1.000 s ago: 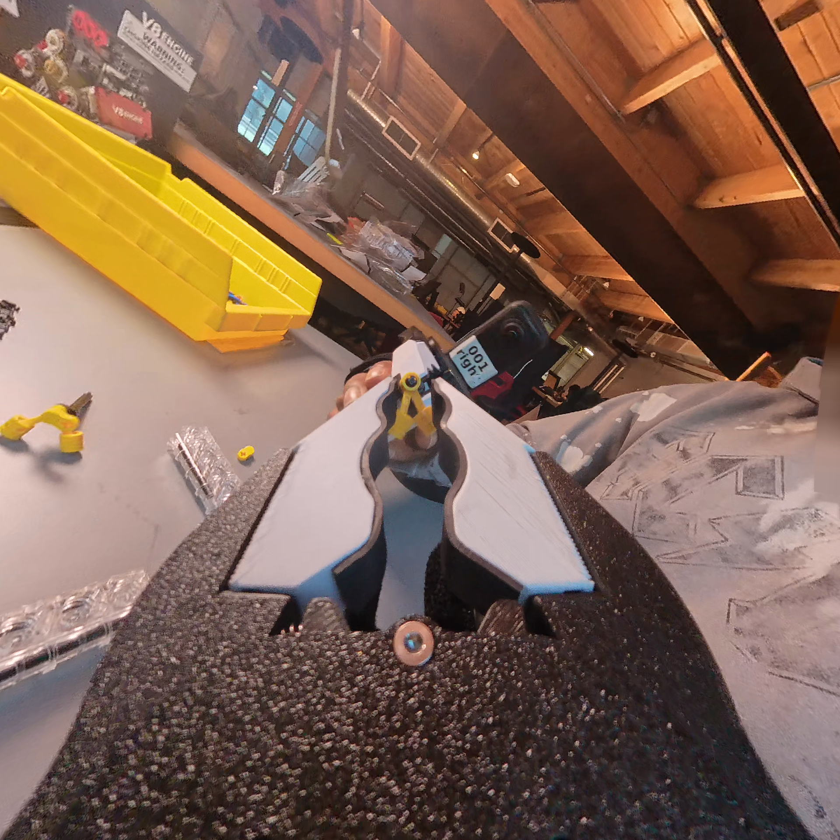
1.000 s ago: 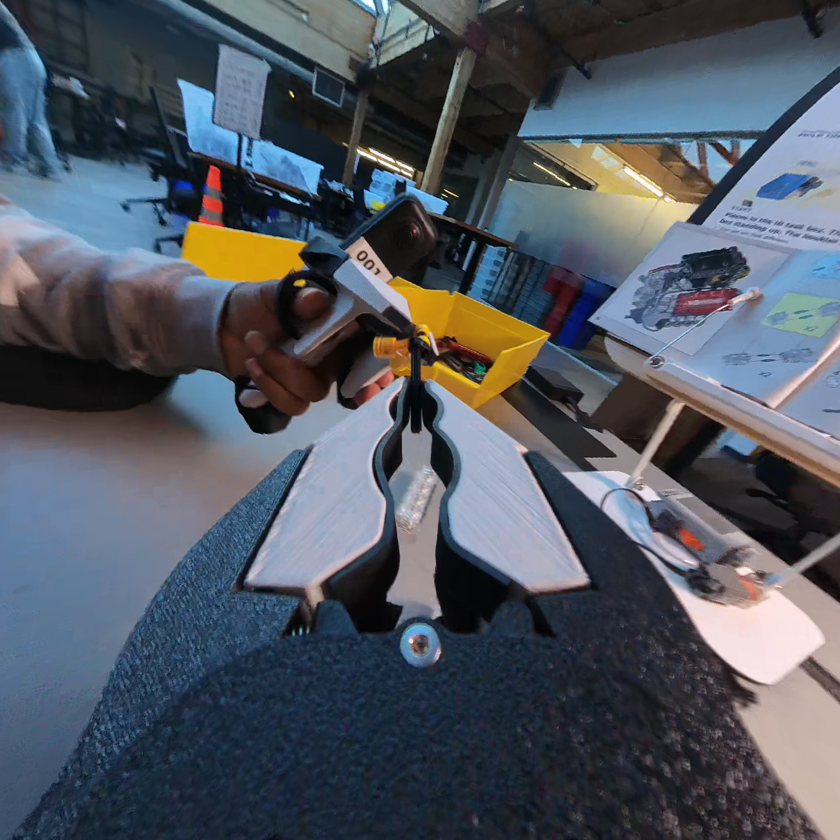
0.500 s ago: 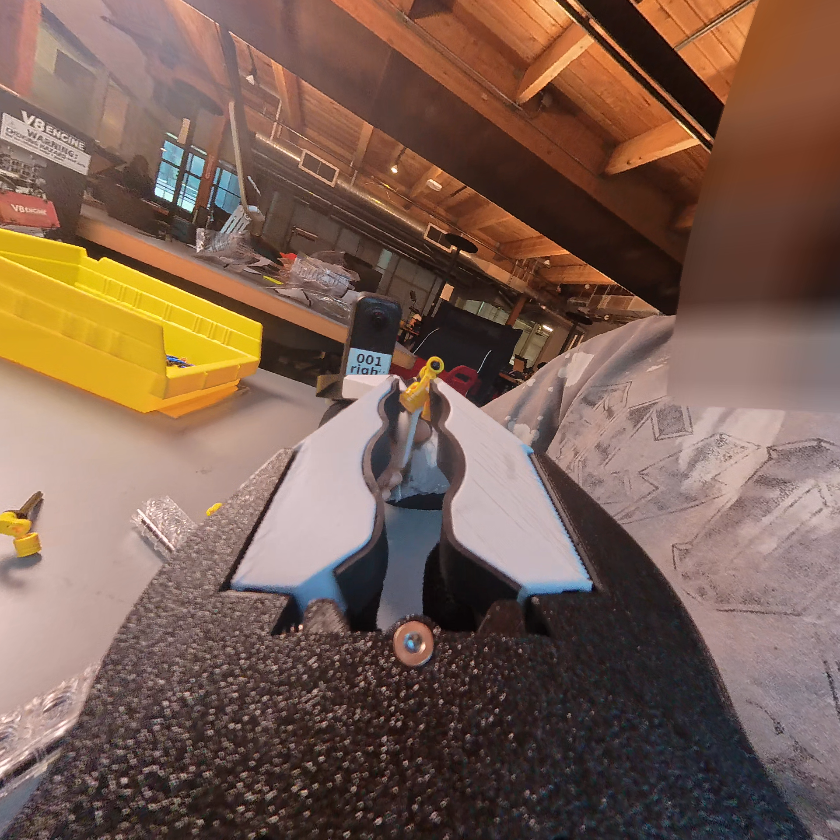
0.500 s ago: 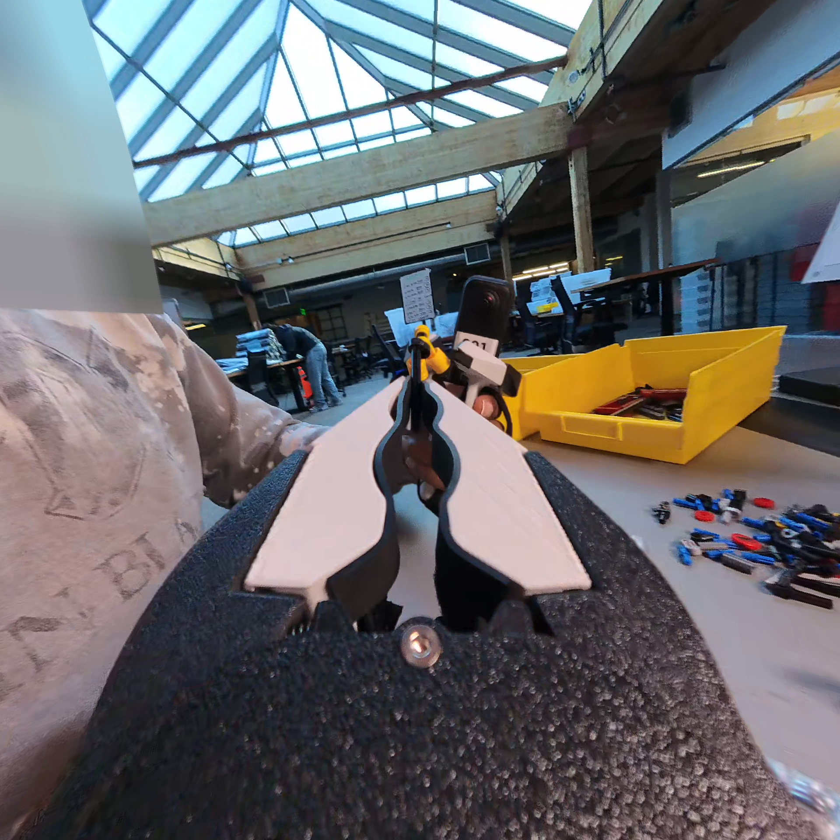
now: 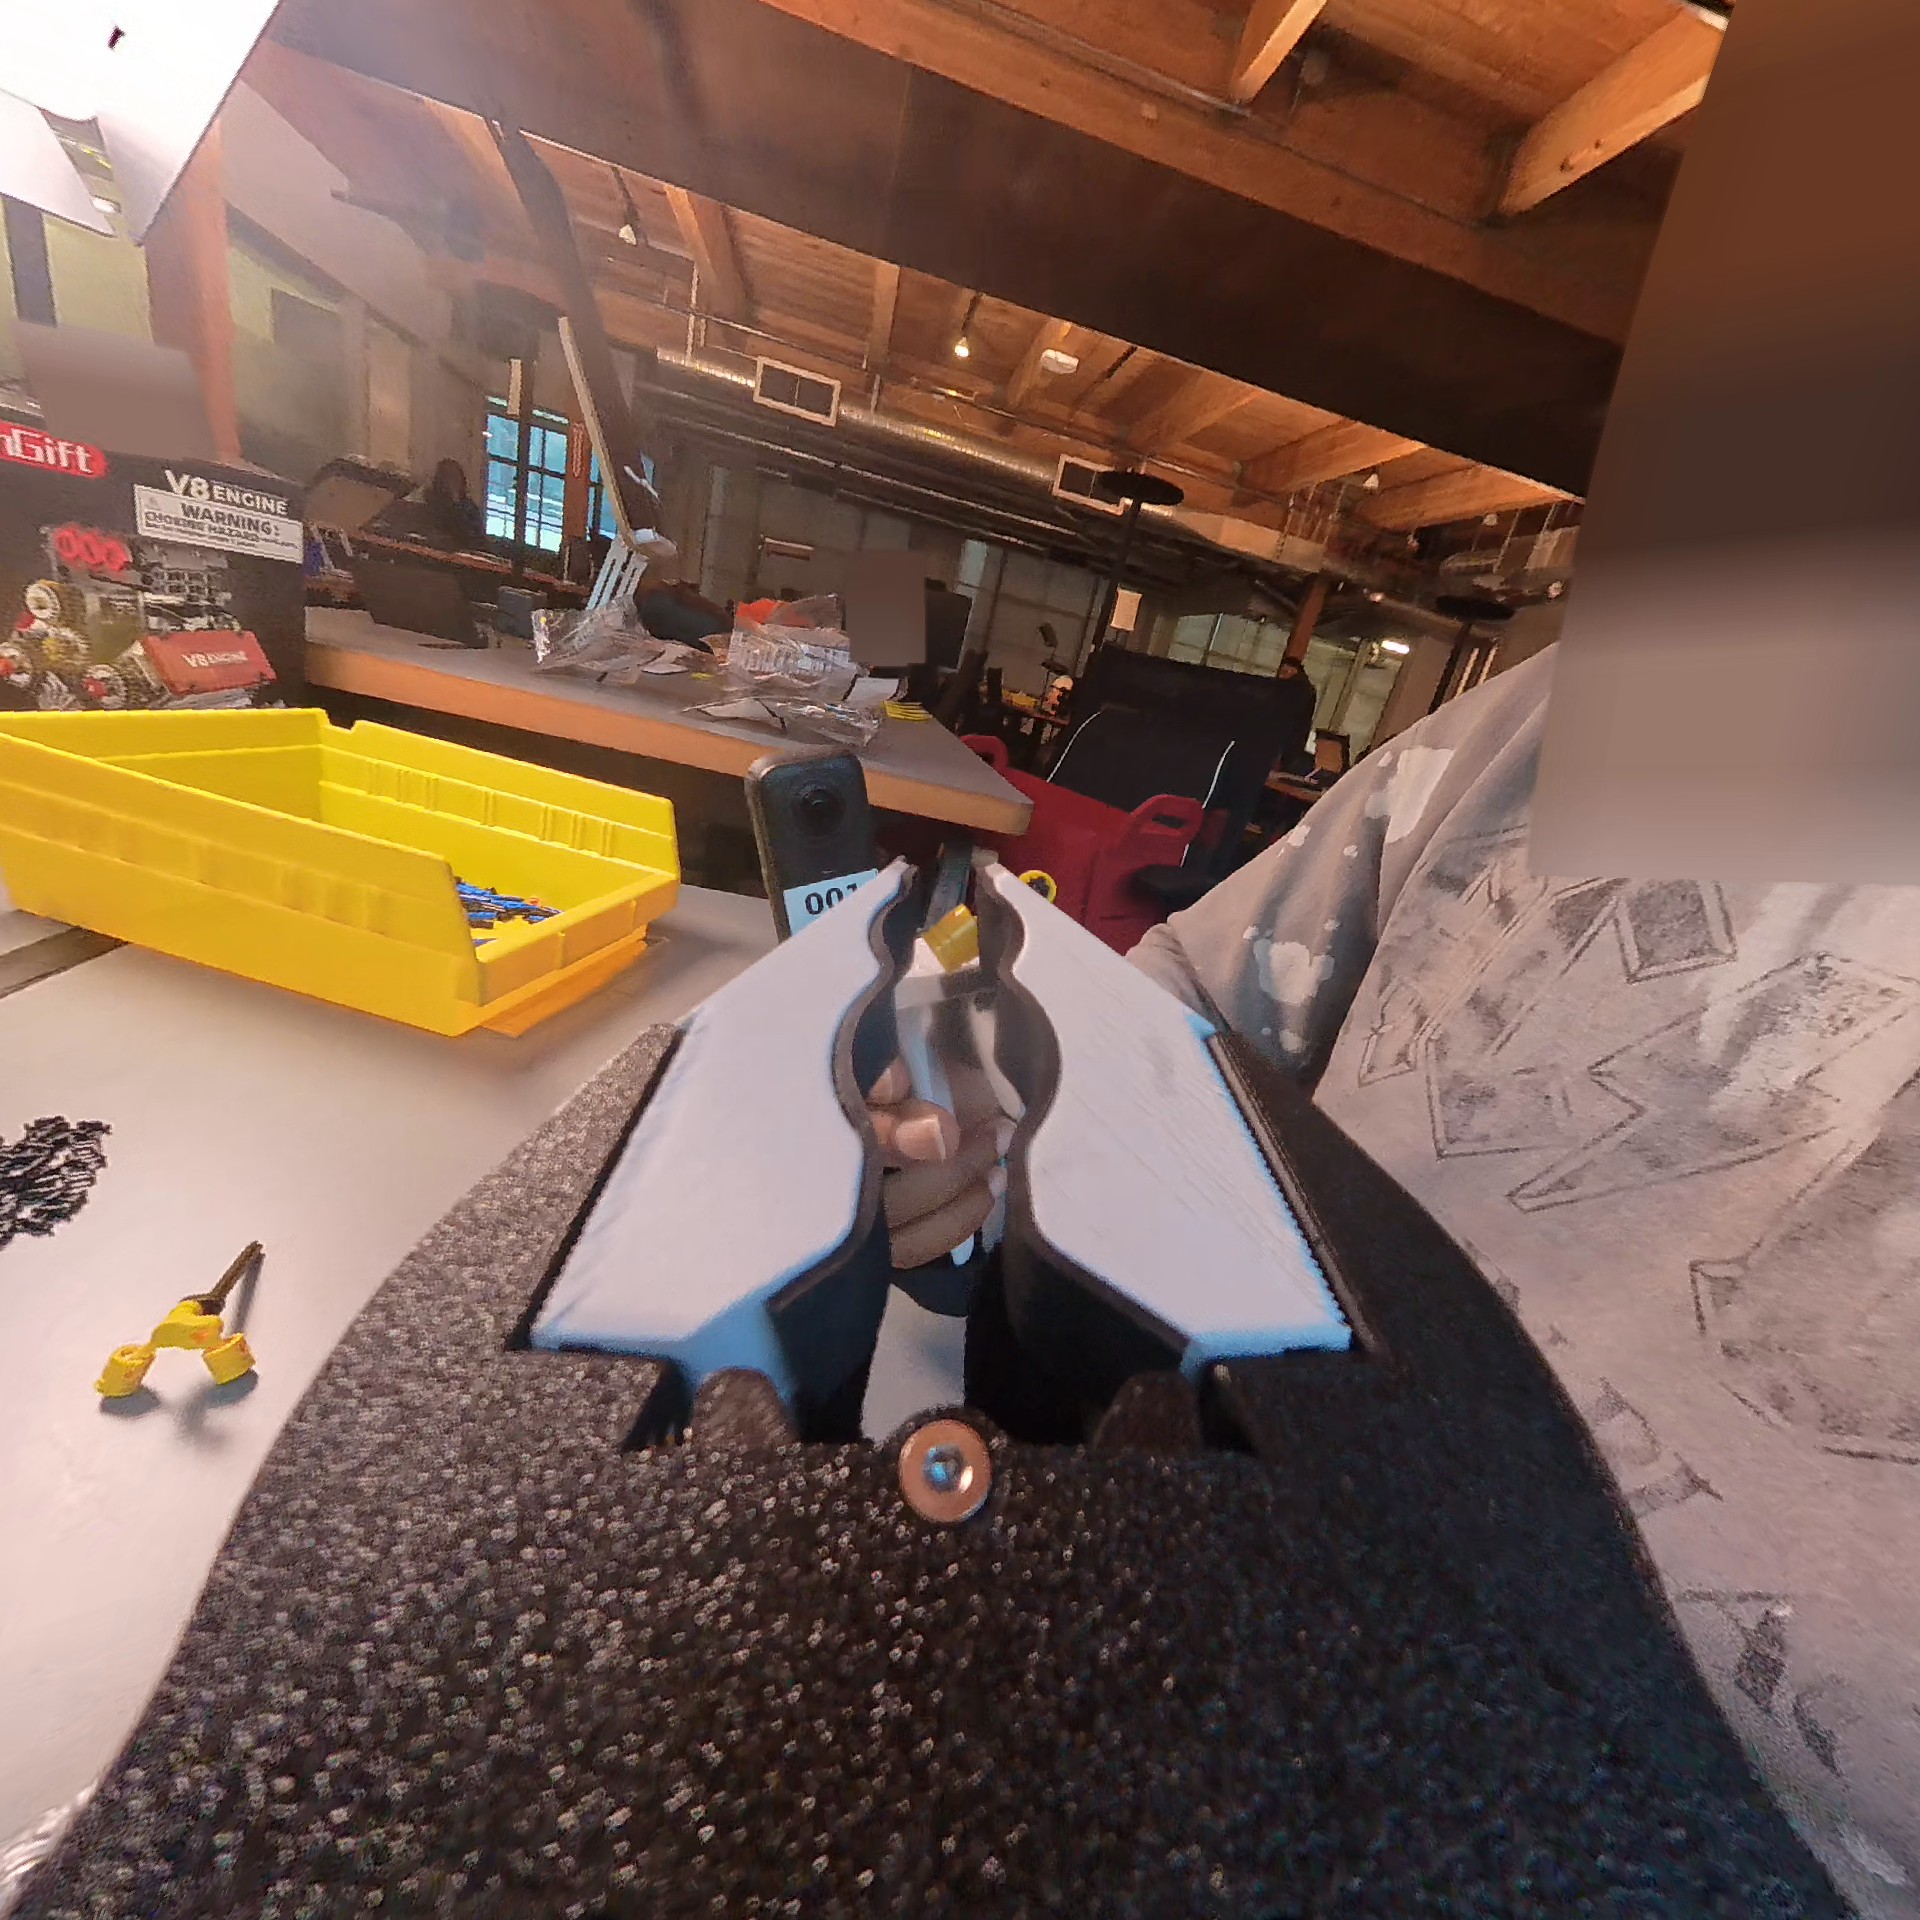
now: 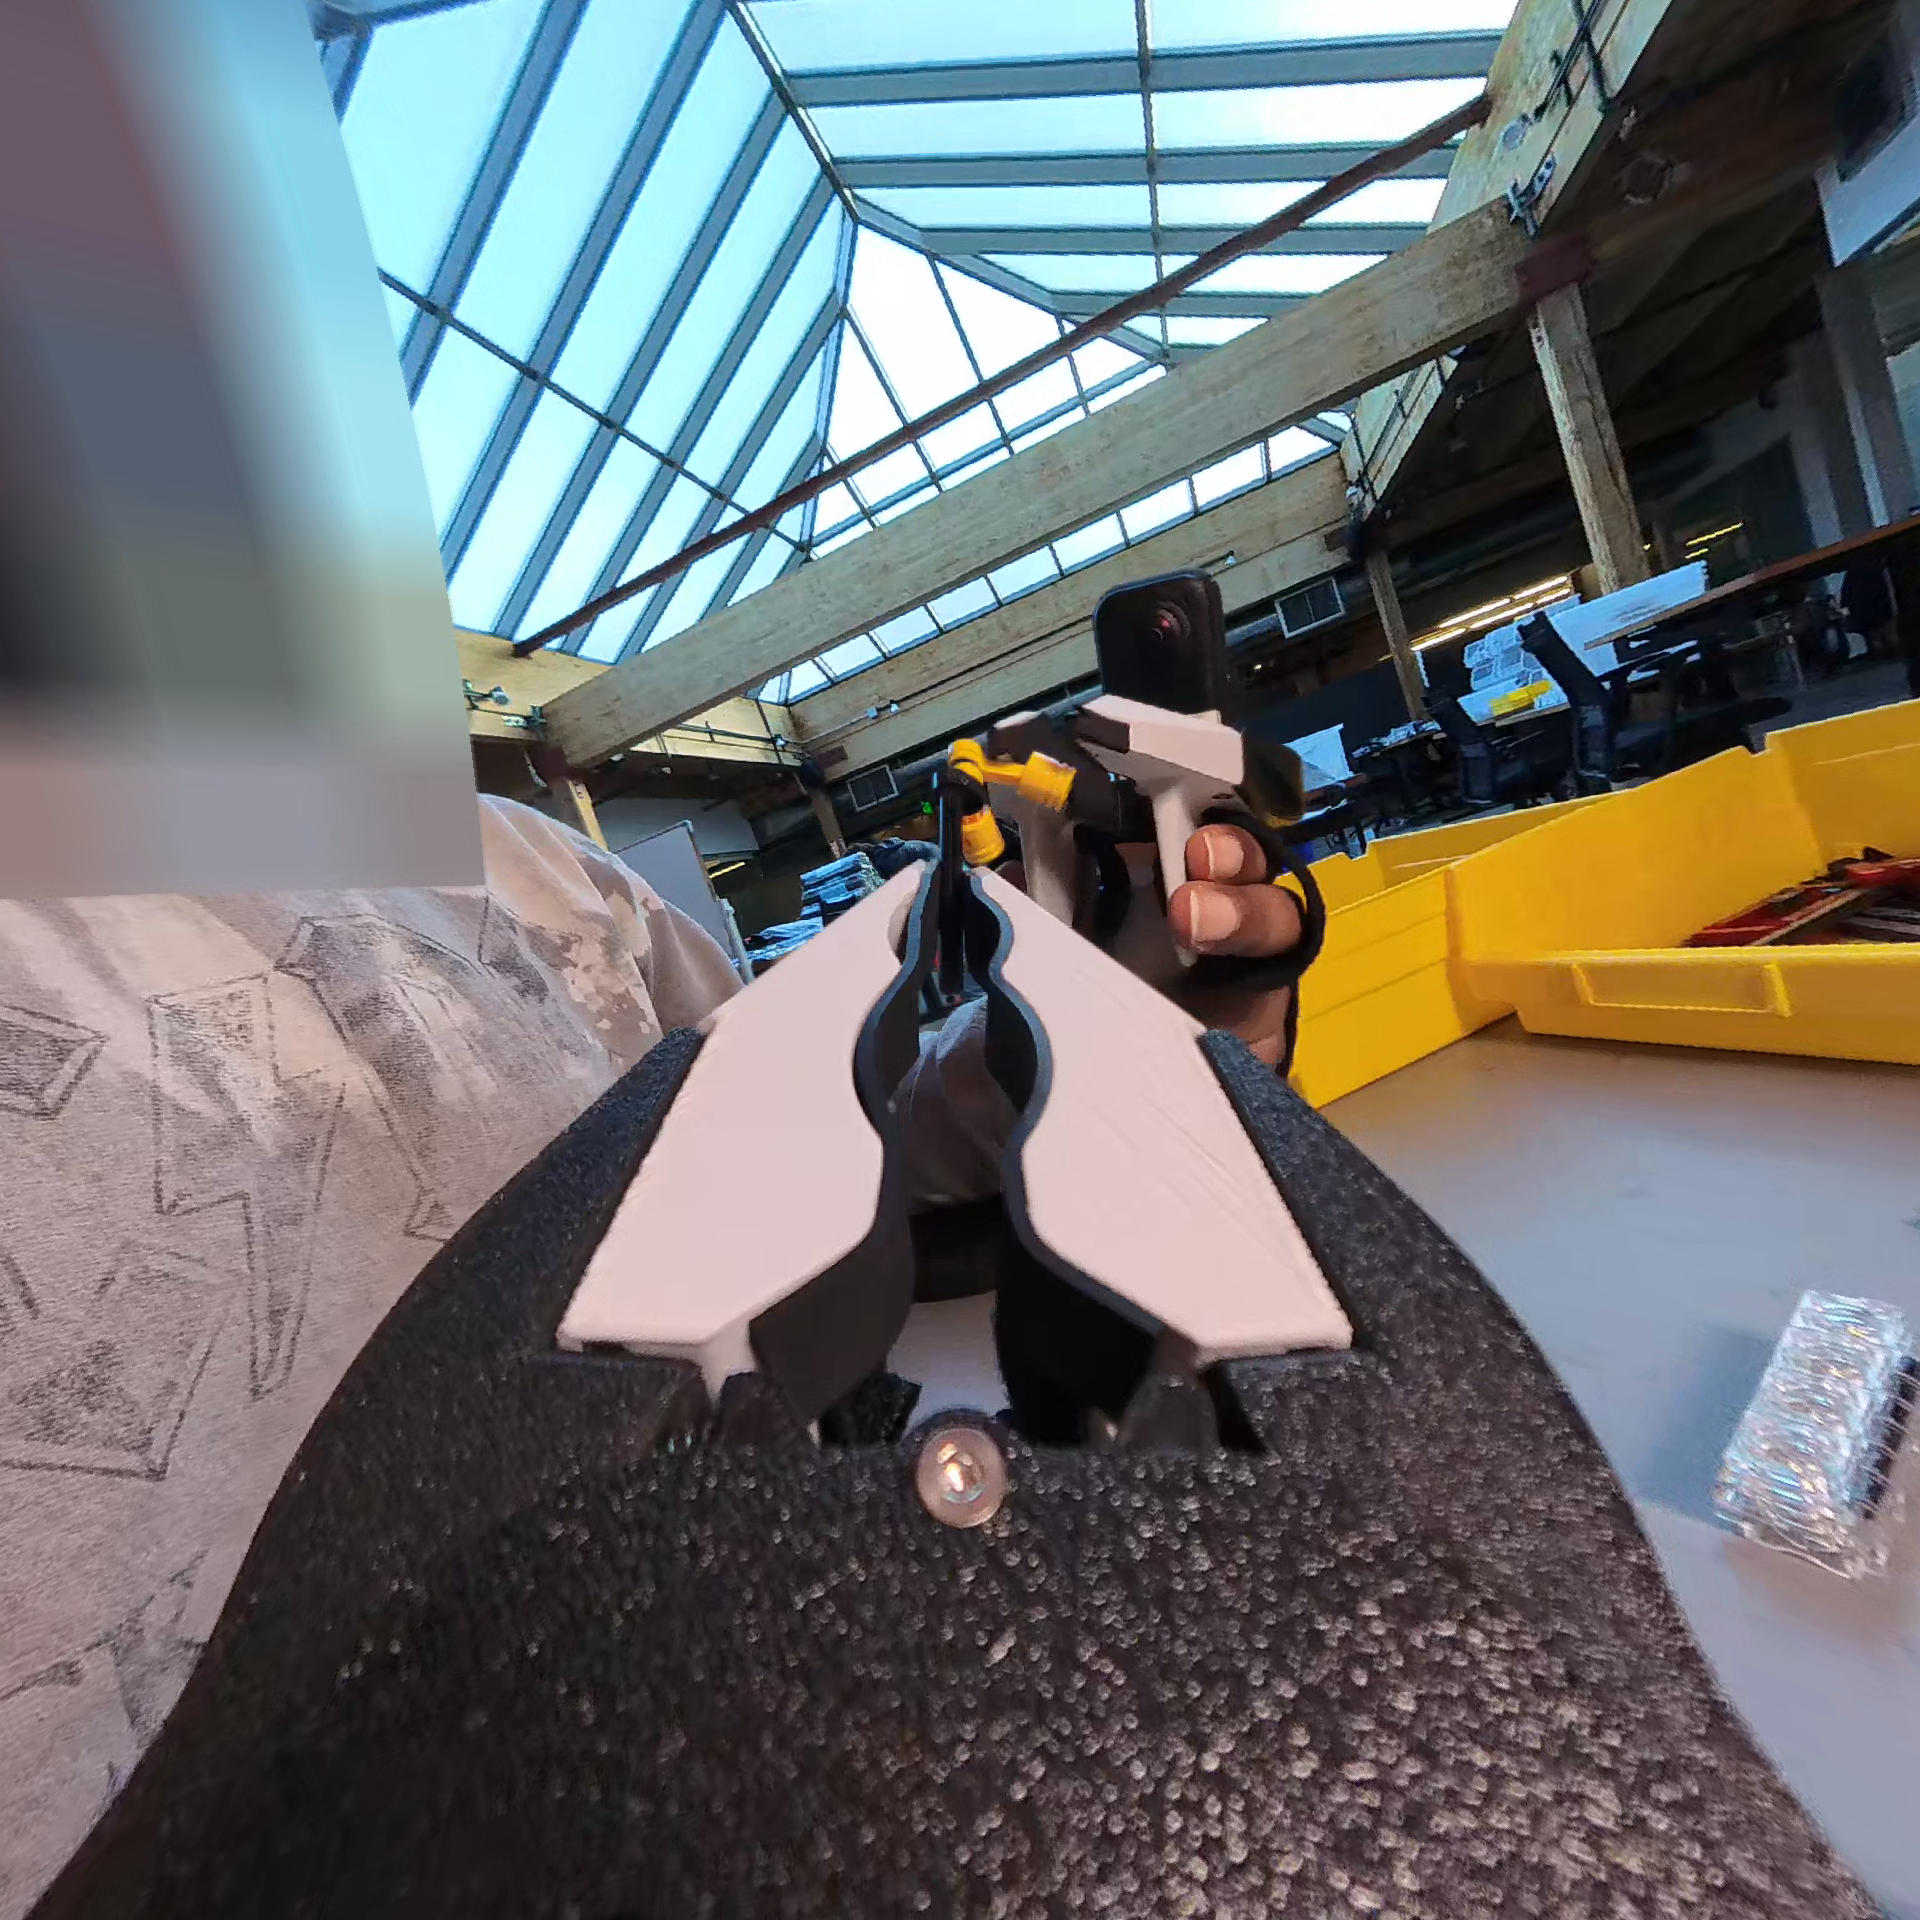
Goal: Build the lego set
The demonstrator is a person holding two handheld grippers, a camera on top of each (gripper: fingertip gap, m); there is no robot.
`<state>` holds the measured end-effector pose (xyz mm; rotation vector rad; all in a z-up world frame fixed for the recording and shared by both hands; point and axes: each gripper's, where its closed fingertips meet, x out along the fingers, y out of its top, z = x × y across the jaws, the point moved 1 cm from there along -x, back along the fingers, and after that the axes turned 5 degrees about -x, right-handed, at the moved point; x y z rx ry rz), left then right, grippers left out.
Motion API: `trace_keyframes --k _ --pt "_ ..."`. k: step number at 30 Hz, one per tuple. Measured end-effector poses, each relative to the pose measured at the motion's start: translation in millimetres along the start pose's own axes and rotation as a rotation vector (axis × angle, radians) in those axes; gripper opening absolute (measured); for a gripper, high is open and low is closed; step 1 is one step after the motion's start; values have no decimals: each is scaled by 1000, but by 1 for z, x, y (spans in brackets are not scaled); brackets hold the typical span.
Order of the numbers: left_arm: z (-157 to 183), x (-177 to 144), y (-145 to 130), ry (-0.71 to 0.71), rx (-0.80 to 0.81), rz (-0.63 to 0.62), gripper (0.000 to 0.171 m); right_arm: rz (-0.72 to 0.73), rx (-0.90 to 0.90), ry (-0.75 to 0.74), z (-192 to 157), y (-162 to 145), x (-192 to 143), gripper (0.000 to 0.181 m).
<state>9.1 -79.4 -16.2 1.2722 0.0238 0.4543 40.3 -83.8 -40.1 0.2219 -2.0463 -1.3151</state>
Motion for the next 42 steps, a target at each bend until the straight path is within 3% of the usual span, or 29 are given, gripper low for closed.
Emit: trace_keyframes --k 8,15,22,25,28,31,40,42 --pt "3 5 5 52 64 13 17 41 47 43 -7 1 3 3" --pt "-20 -17 19 148 21 102 19 108 65 20 0 15 -6 3" --pt "-29 -15 -1 164 -2 29 18 186 71 -28 12 32 -20 2" --pt "-46 -14 -23 250 20 -73 17 213 15 -64 16 49 -32 3" --pt "-88 -29 -57 496 108 -264 17 193 -88 -134 23 62 -47 2" --pt "-111 -40 -84 615 111 -402 18 168 -167 -183 25 71 -57 3" --pt "-114 -30 -132 607 168 -642 17 158 -265 -277 33 90 -80 4" --pt "-114 -31 -140 608 165 -692 10 148 -269 -293 36 89 -83 3"
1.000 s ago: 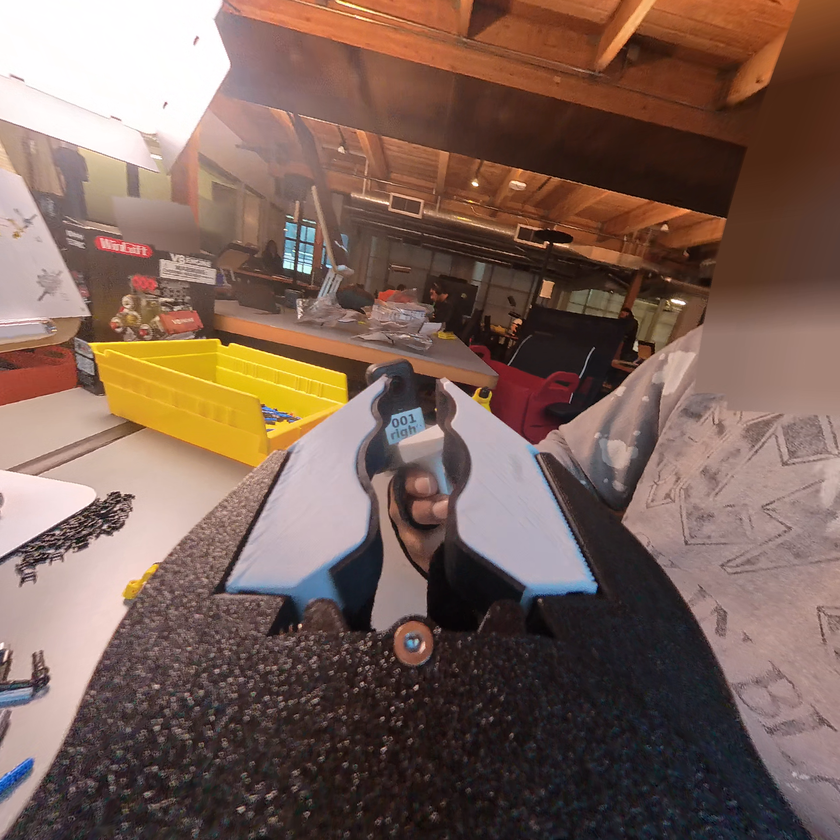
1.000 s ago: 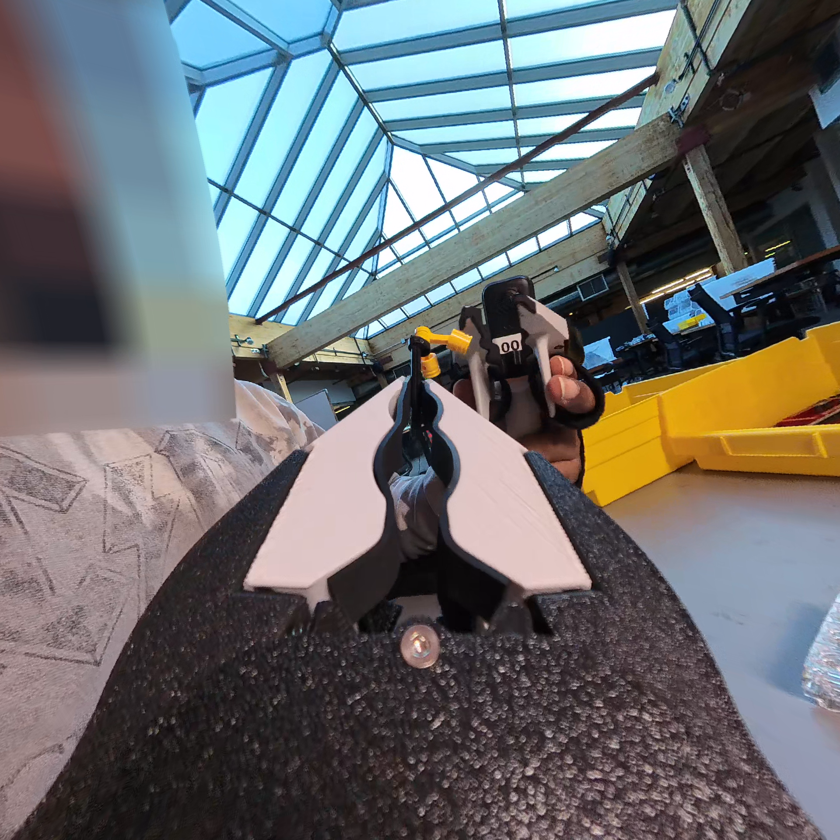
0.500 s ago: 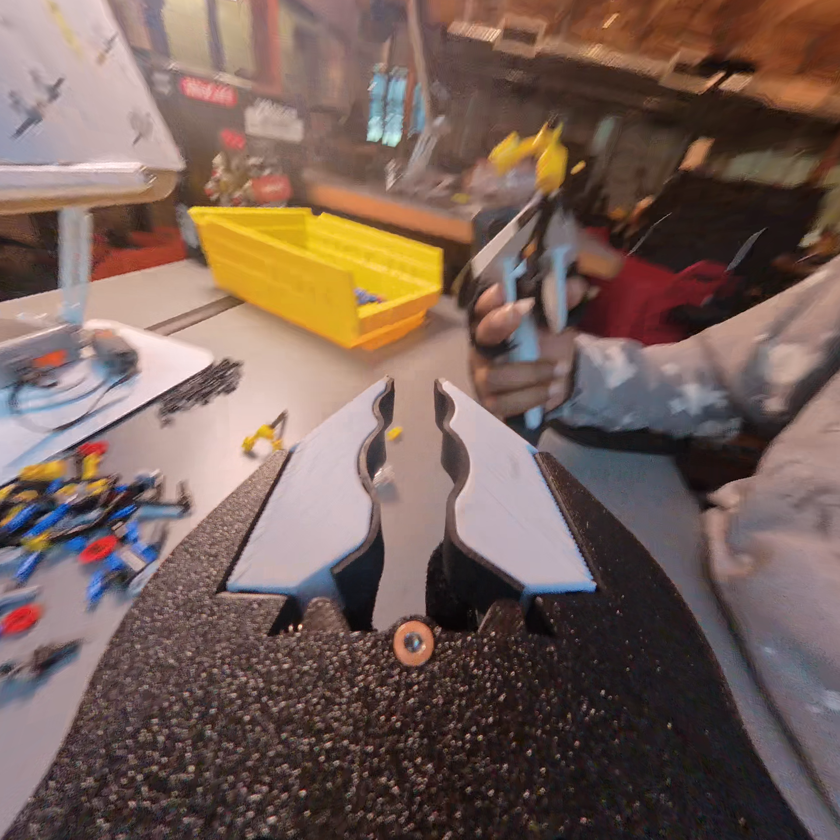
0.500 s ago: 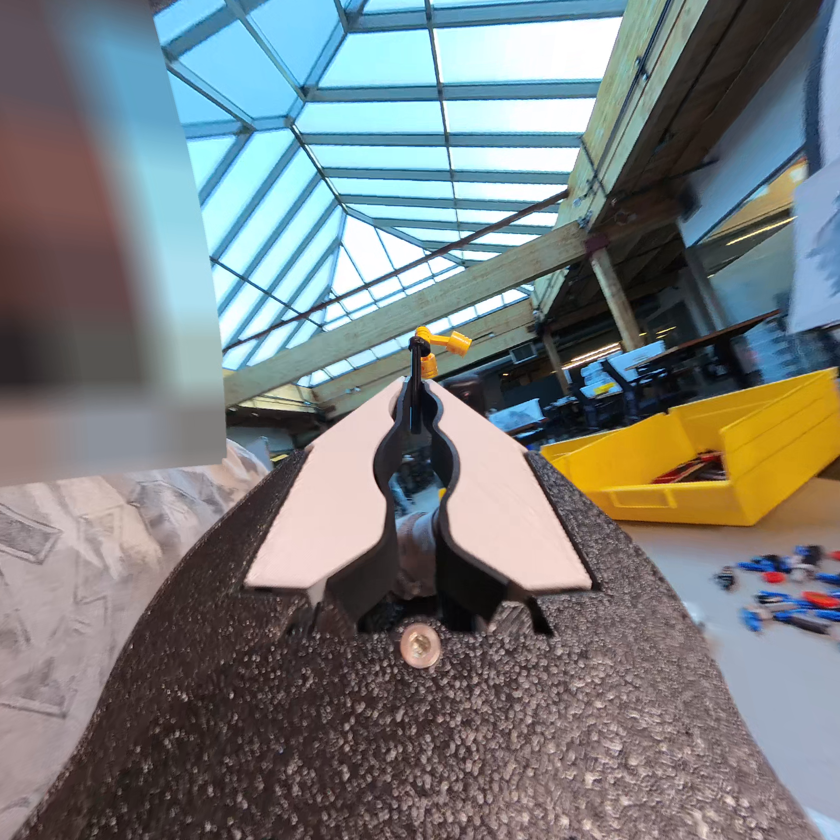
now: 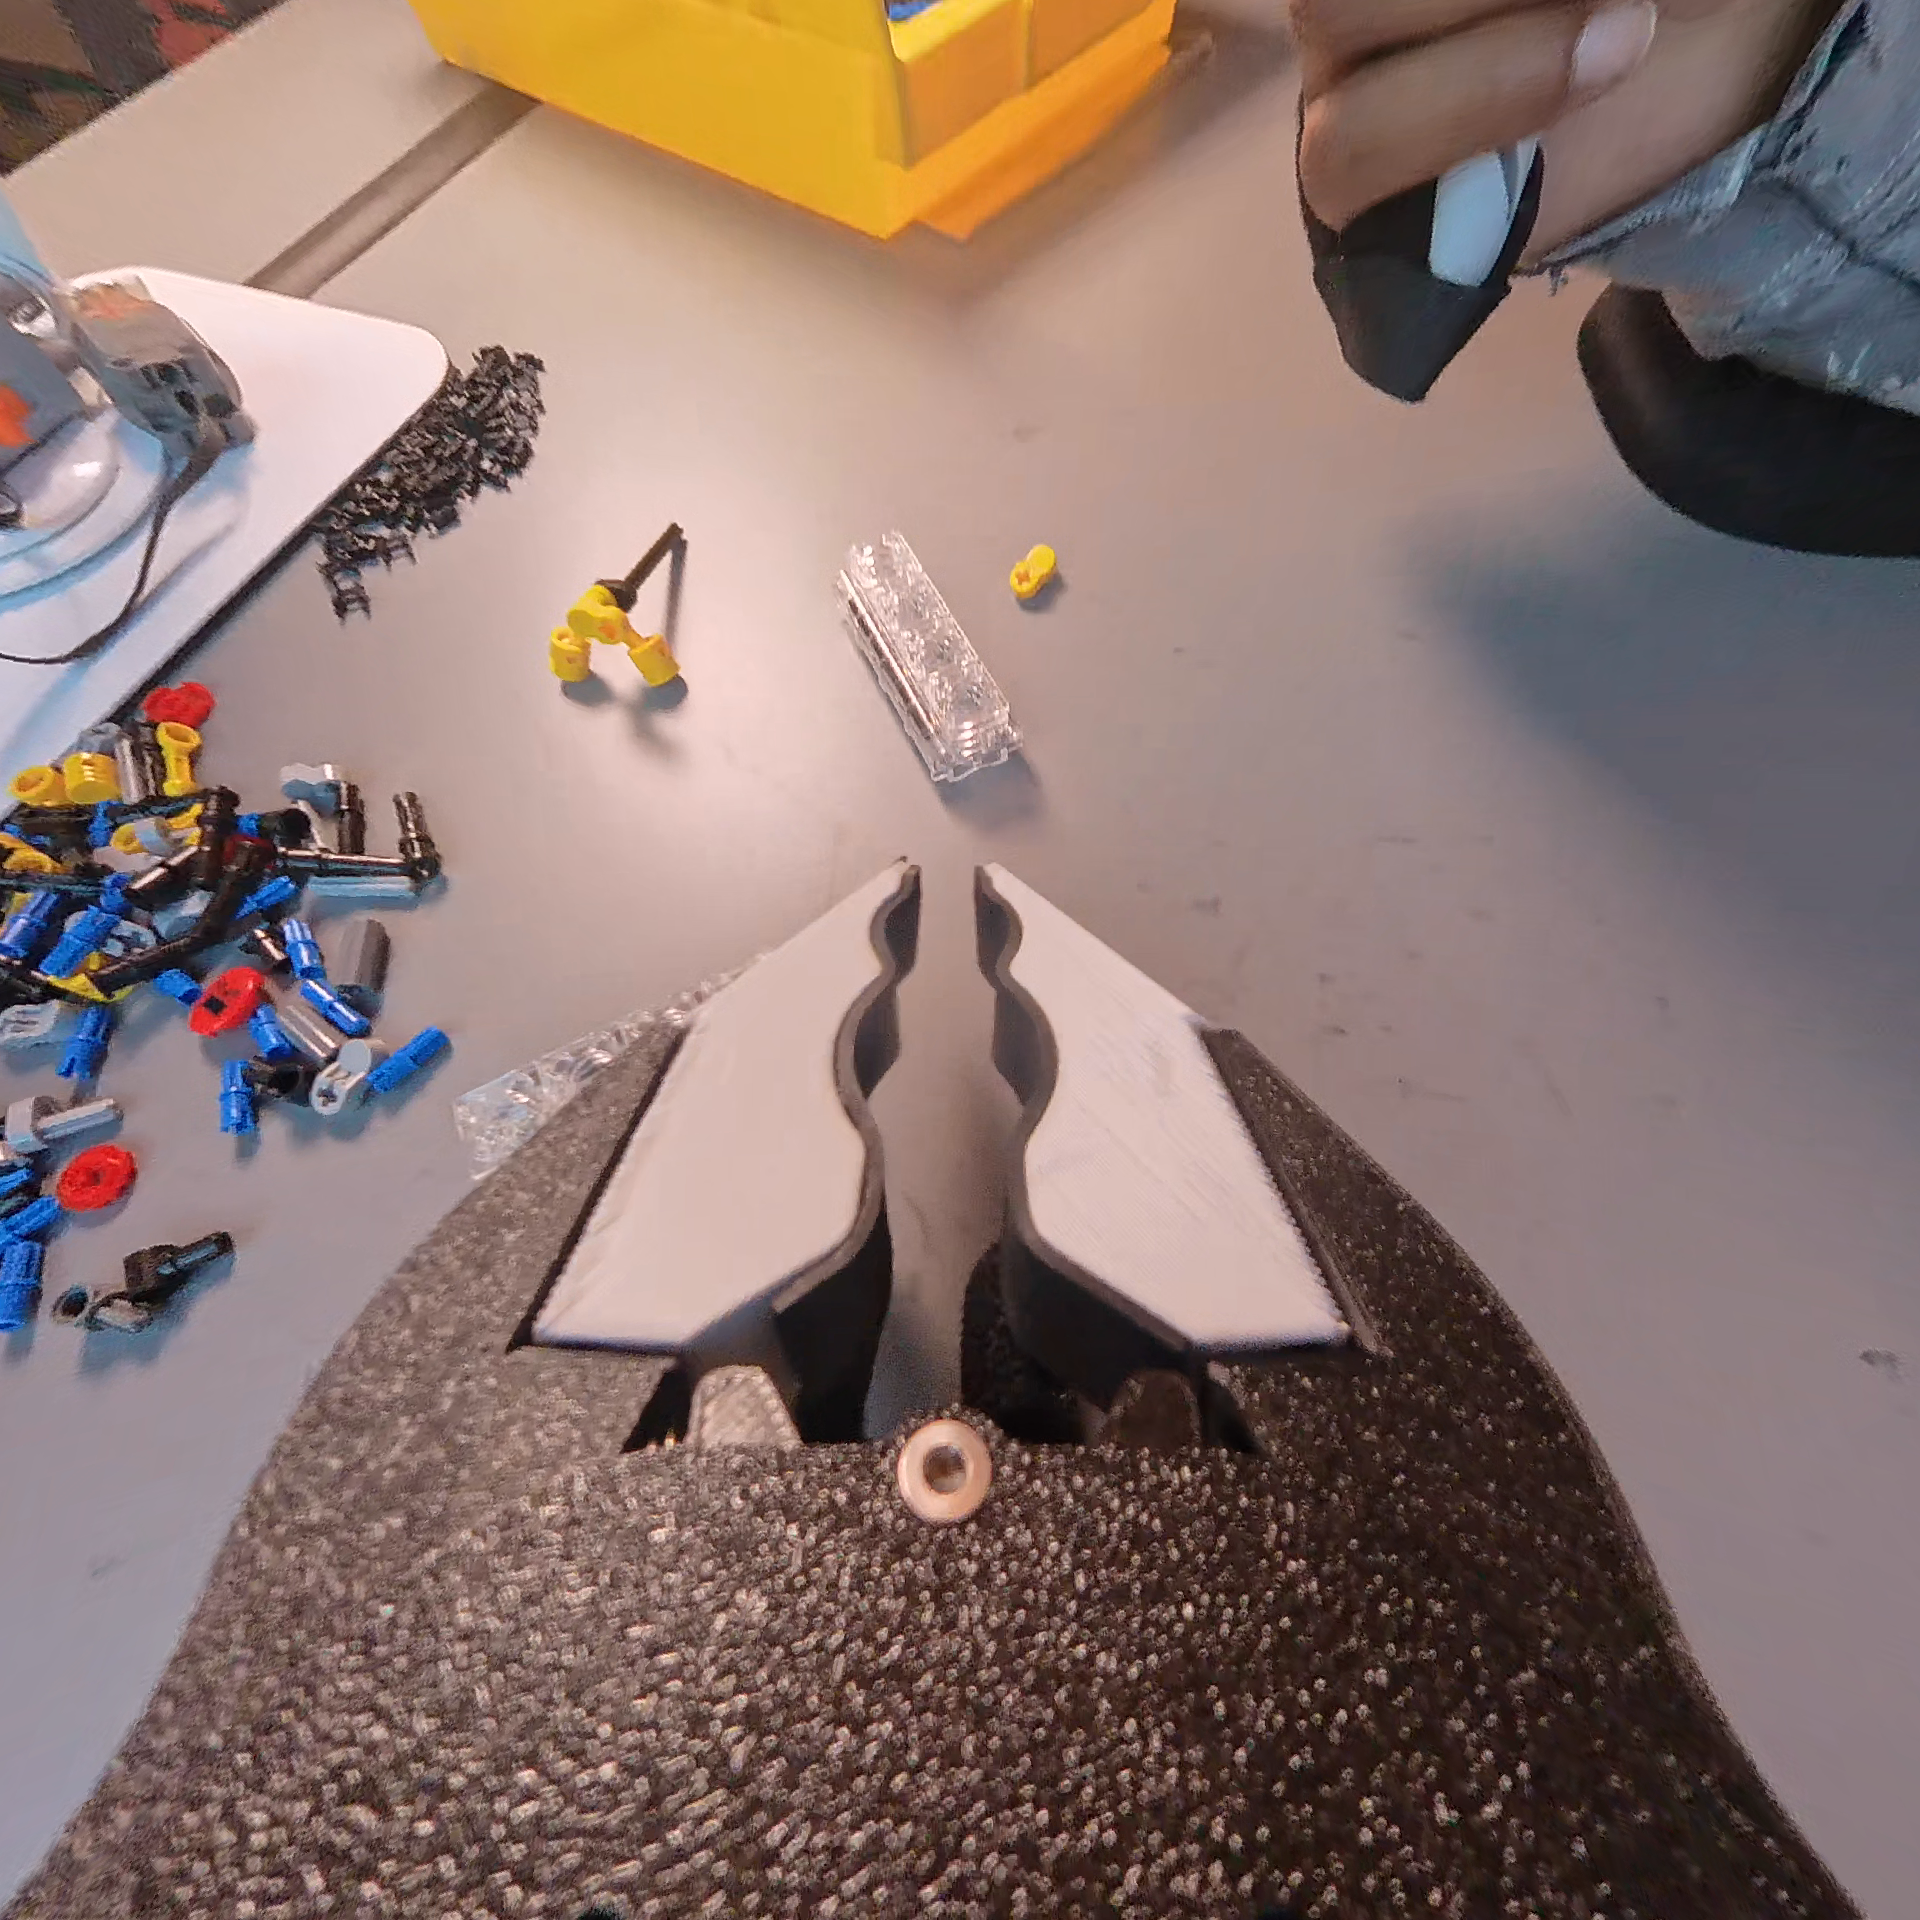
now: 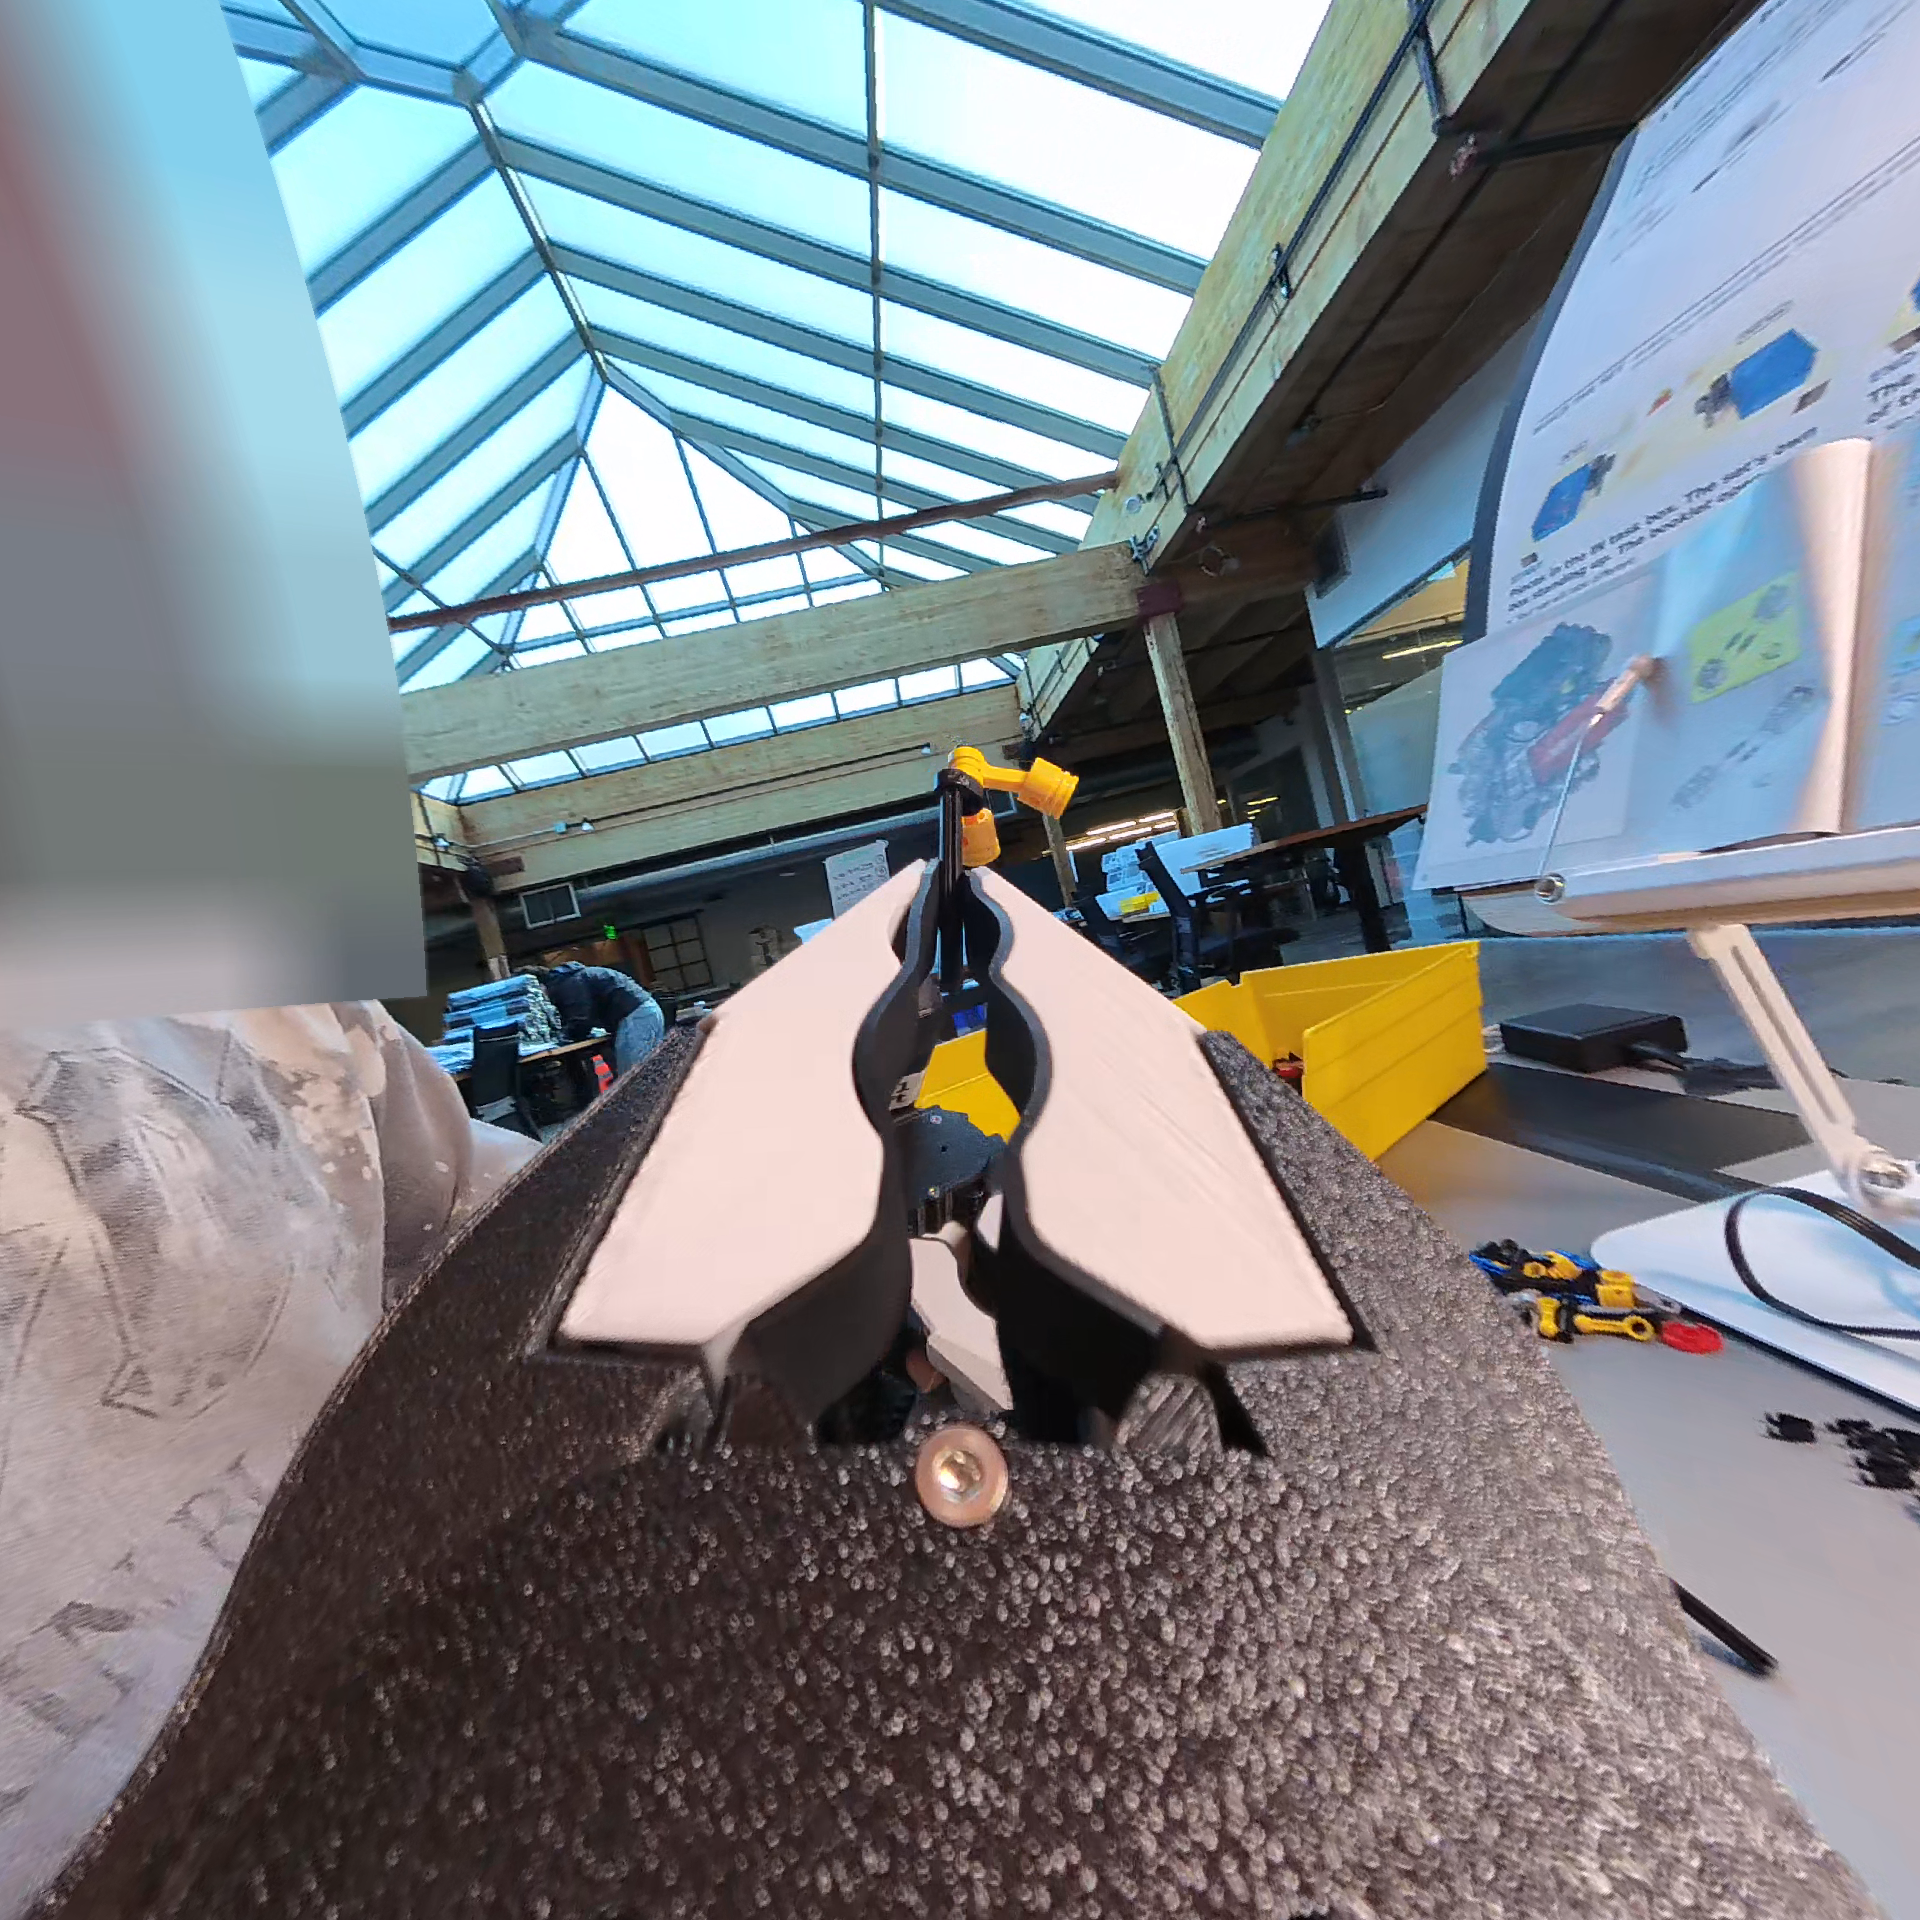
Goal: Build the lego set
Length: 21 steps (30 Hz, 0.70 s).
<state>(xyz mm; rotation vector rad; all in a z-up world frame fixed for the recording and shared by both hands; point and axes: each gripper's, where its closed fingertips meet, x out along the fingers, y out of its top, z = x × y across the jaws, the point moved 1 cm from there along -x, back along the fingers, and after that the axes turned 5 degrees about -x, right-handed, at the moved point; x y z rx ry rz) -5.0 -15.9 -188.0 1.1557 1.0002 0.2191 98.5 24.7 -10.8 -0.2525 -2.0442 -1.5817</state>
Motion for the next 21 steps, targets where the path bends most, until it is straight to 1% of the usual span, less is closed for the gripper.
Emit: trace_keyframes --k 1,4,10,15,19,21 --pt "1 2 -3 -8 3 -23 0 -4 -3 -4 1 -1 0 3" --pt "2 3 -5 -14 4 -37 0 -10 -12 -9 2 -1 -1 3" --pt "9 6 4 -28 34 4 0 -19 -47 -29 6 5 -5 4" --pt "19 23 24 -63 50 49 11 -7 -72 -55 12 14 -10 4" --pt "20 46 36 -73 82 33 17 -3 -76 -60 13 15 -12 4" --pt "25 60 40 -115 91 -11 23 -5 -72 -57 13 14 -11 3"
